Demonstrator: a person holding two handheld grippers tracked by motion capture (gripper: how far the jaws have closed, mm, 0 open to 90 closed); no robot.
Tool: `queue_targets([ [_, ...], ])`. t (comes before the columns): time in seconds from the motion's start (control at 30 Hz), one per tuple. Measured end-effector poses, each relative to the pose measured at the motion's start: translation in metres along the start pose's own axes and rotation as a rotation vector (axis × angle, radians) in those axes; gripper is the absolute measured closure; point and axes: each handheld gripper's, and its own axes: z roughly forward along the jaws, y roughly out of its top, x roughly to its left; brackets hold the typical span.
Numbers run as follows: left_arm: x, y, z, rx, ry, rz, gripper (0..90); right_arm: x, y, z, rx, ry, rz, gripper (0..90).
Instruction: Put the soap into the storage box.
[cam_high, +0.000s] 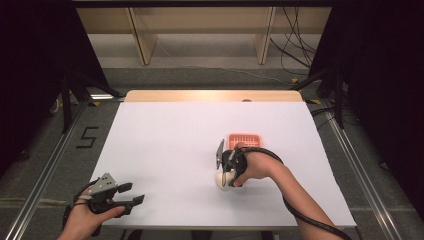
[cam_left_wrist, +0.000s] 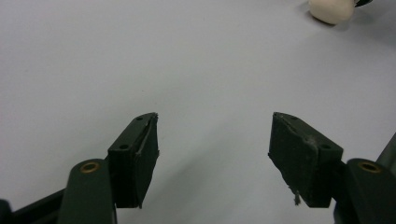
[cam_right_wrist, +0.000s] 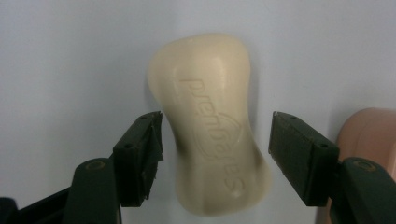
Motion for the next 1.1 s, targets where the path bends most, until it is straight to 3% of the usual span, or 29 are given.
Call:
queue_targets([
  [0.03,-0.001,0.000,0.000,-0.010,0.005,-0.003,32.5,-0.001,-0.001,0.000,0.011,-0.006,-0.005,35.6],
  [0.07,0.000,0.000,0.000,-0.005,0.008,0.010,32.6,0.001,0.000,0.001,0.001,0.001,0.025,35.6],
  [0.1,0.001,0.000,0.000,-0.003,0.008,0.013,32.5,-0.001,0.000,0.002,-0.024,-0.005,0.004,35.6],
  [0.13,0.000,0.000,0.000,-0.003,0.008,0.010,32.5,-0.003,0.000,0.002,-0.008,-0.016,-0.026,35.6],
  [0.2,0.000,0.000,0.000,-0.005,0.004,0.005,32.5,-0.004,0.000,0.003,-0.005,-0.014,-0.033,35.6],
  [0.23,0.000,0.000,0.000,-0.005,0.005,0.003,32.5,-0.001,0.000,0.002,0.026,-0.007,0.013,35.6],
  [0.27,0.000,0.000,0.000,-0.003,0.007,0.008,32.6,-0.002,0.001,0.002,0.031,0.003,0.010,35.6],
  [0.37,0.000,0.000,0.001,-0.004,0.005,0.003,32.6,-0.004,0.001,0.004,0.017,0.001,-0.024,35.9],
  [0.47,0.000,0.000,0.001,-0.005,0.005,0.005,32.5,-0.003,0.001,0.004,0.024,0.005,-0.011,36.6],
  [0.5,0.000,0.000,0.001,-0.004,0.005,0.005,32.6,-0.005,0.001,0.005,0.015,0.005,-0.040,37.0],
  [0.6,0.000,0.000,0.000,0.005,0.001,0.005,32.5,-0.006,0.001,0.006,0.002,0.008,-0.051,37.3],
  [0.7,0.000,-0.001,0.001,-0.010,0.004,0.007,32.6,-0.006,0.001,0.008,0.008,0.009,-0.046,37.3],
  [0.73,0.000,0.000,0.001,-0.011,0.004,0.007,32.6,-0.003,0.000,0.007,0.037,0.020,-0.001,37.3],
  [0.77,0.000,-0.001,0.001,-0.010,0.004,0.006,32.6,-0.004,0.001,0.008,0.030,0.022,-0.021,37.3],
  [0.8,0.000,-0.001,0.001,-0.008,0.002,0.007,32.5,-0.003,0.001,0.008,0.033,0.019,0.001,37.4],
  [0.83,0.000,0.000,0.001,0.001,-0.001,0.010,32.6,-0.003,0.001,0.009,0.025,0.022,-0.011,37.5],
  [0.9,-0.001,0.000,0.001,-0.002,0.002,0.008,32.6,-0.009,0.002,0.013,-0.004,0.017,-0.094,38.0],
  [0.97,0.000,-0.001,0.001,-0.004,0.001,0.007,32.5,0.001,0.002,0.012,0.050,0.036,0.032,38.5],
  [1.1,0.000,-0.001,0.001,-0.004,-0.001,0.004,32.6,-0.006,0.004,0.018,0.011,0.038,-0.049,40.0],
])
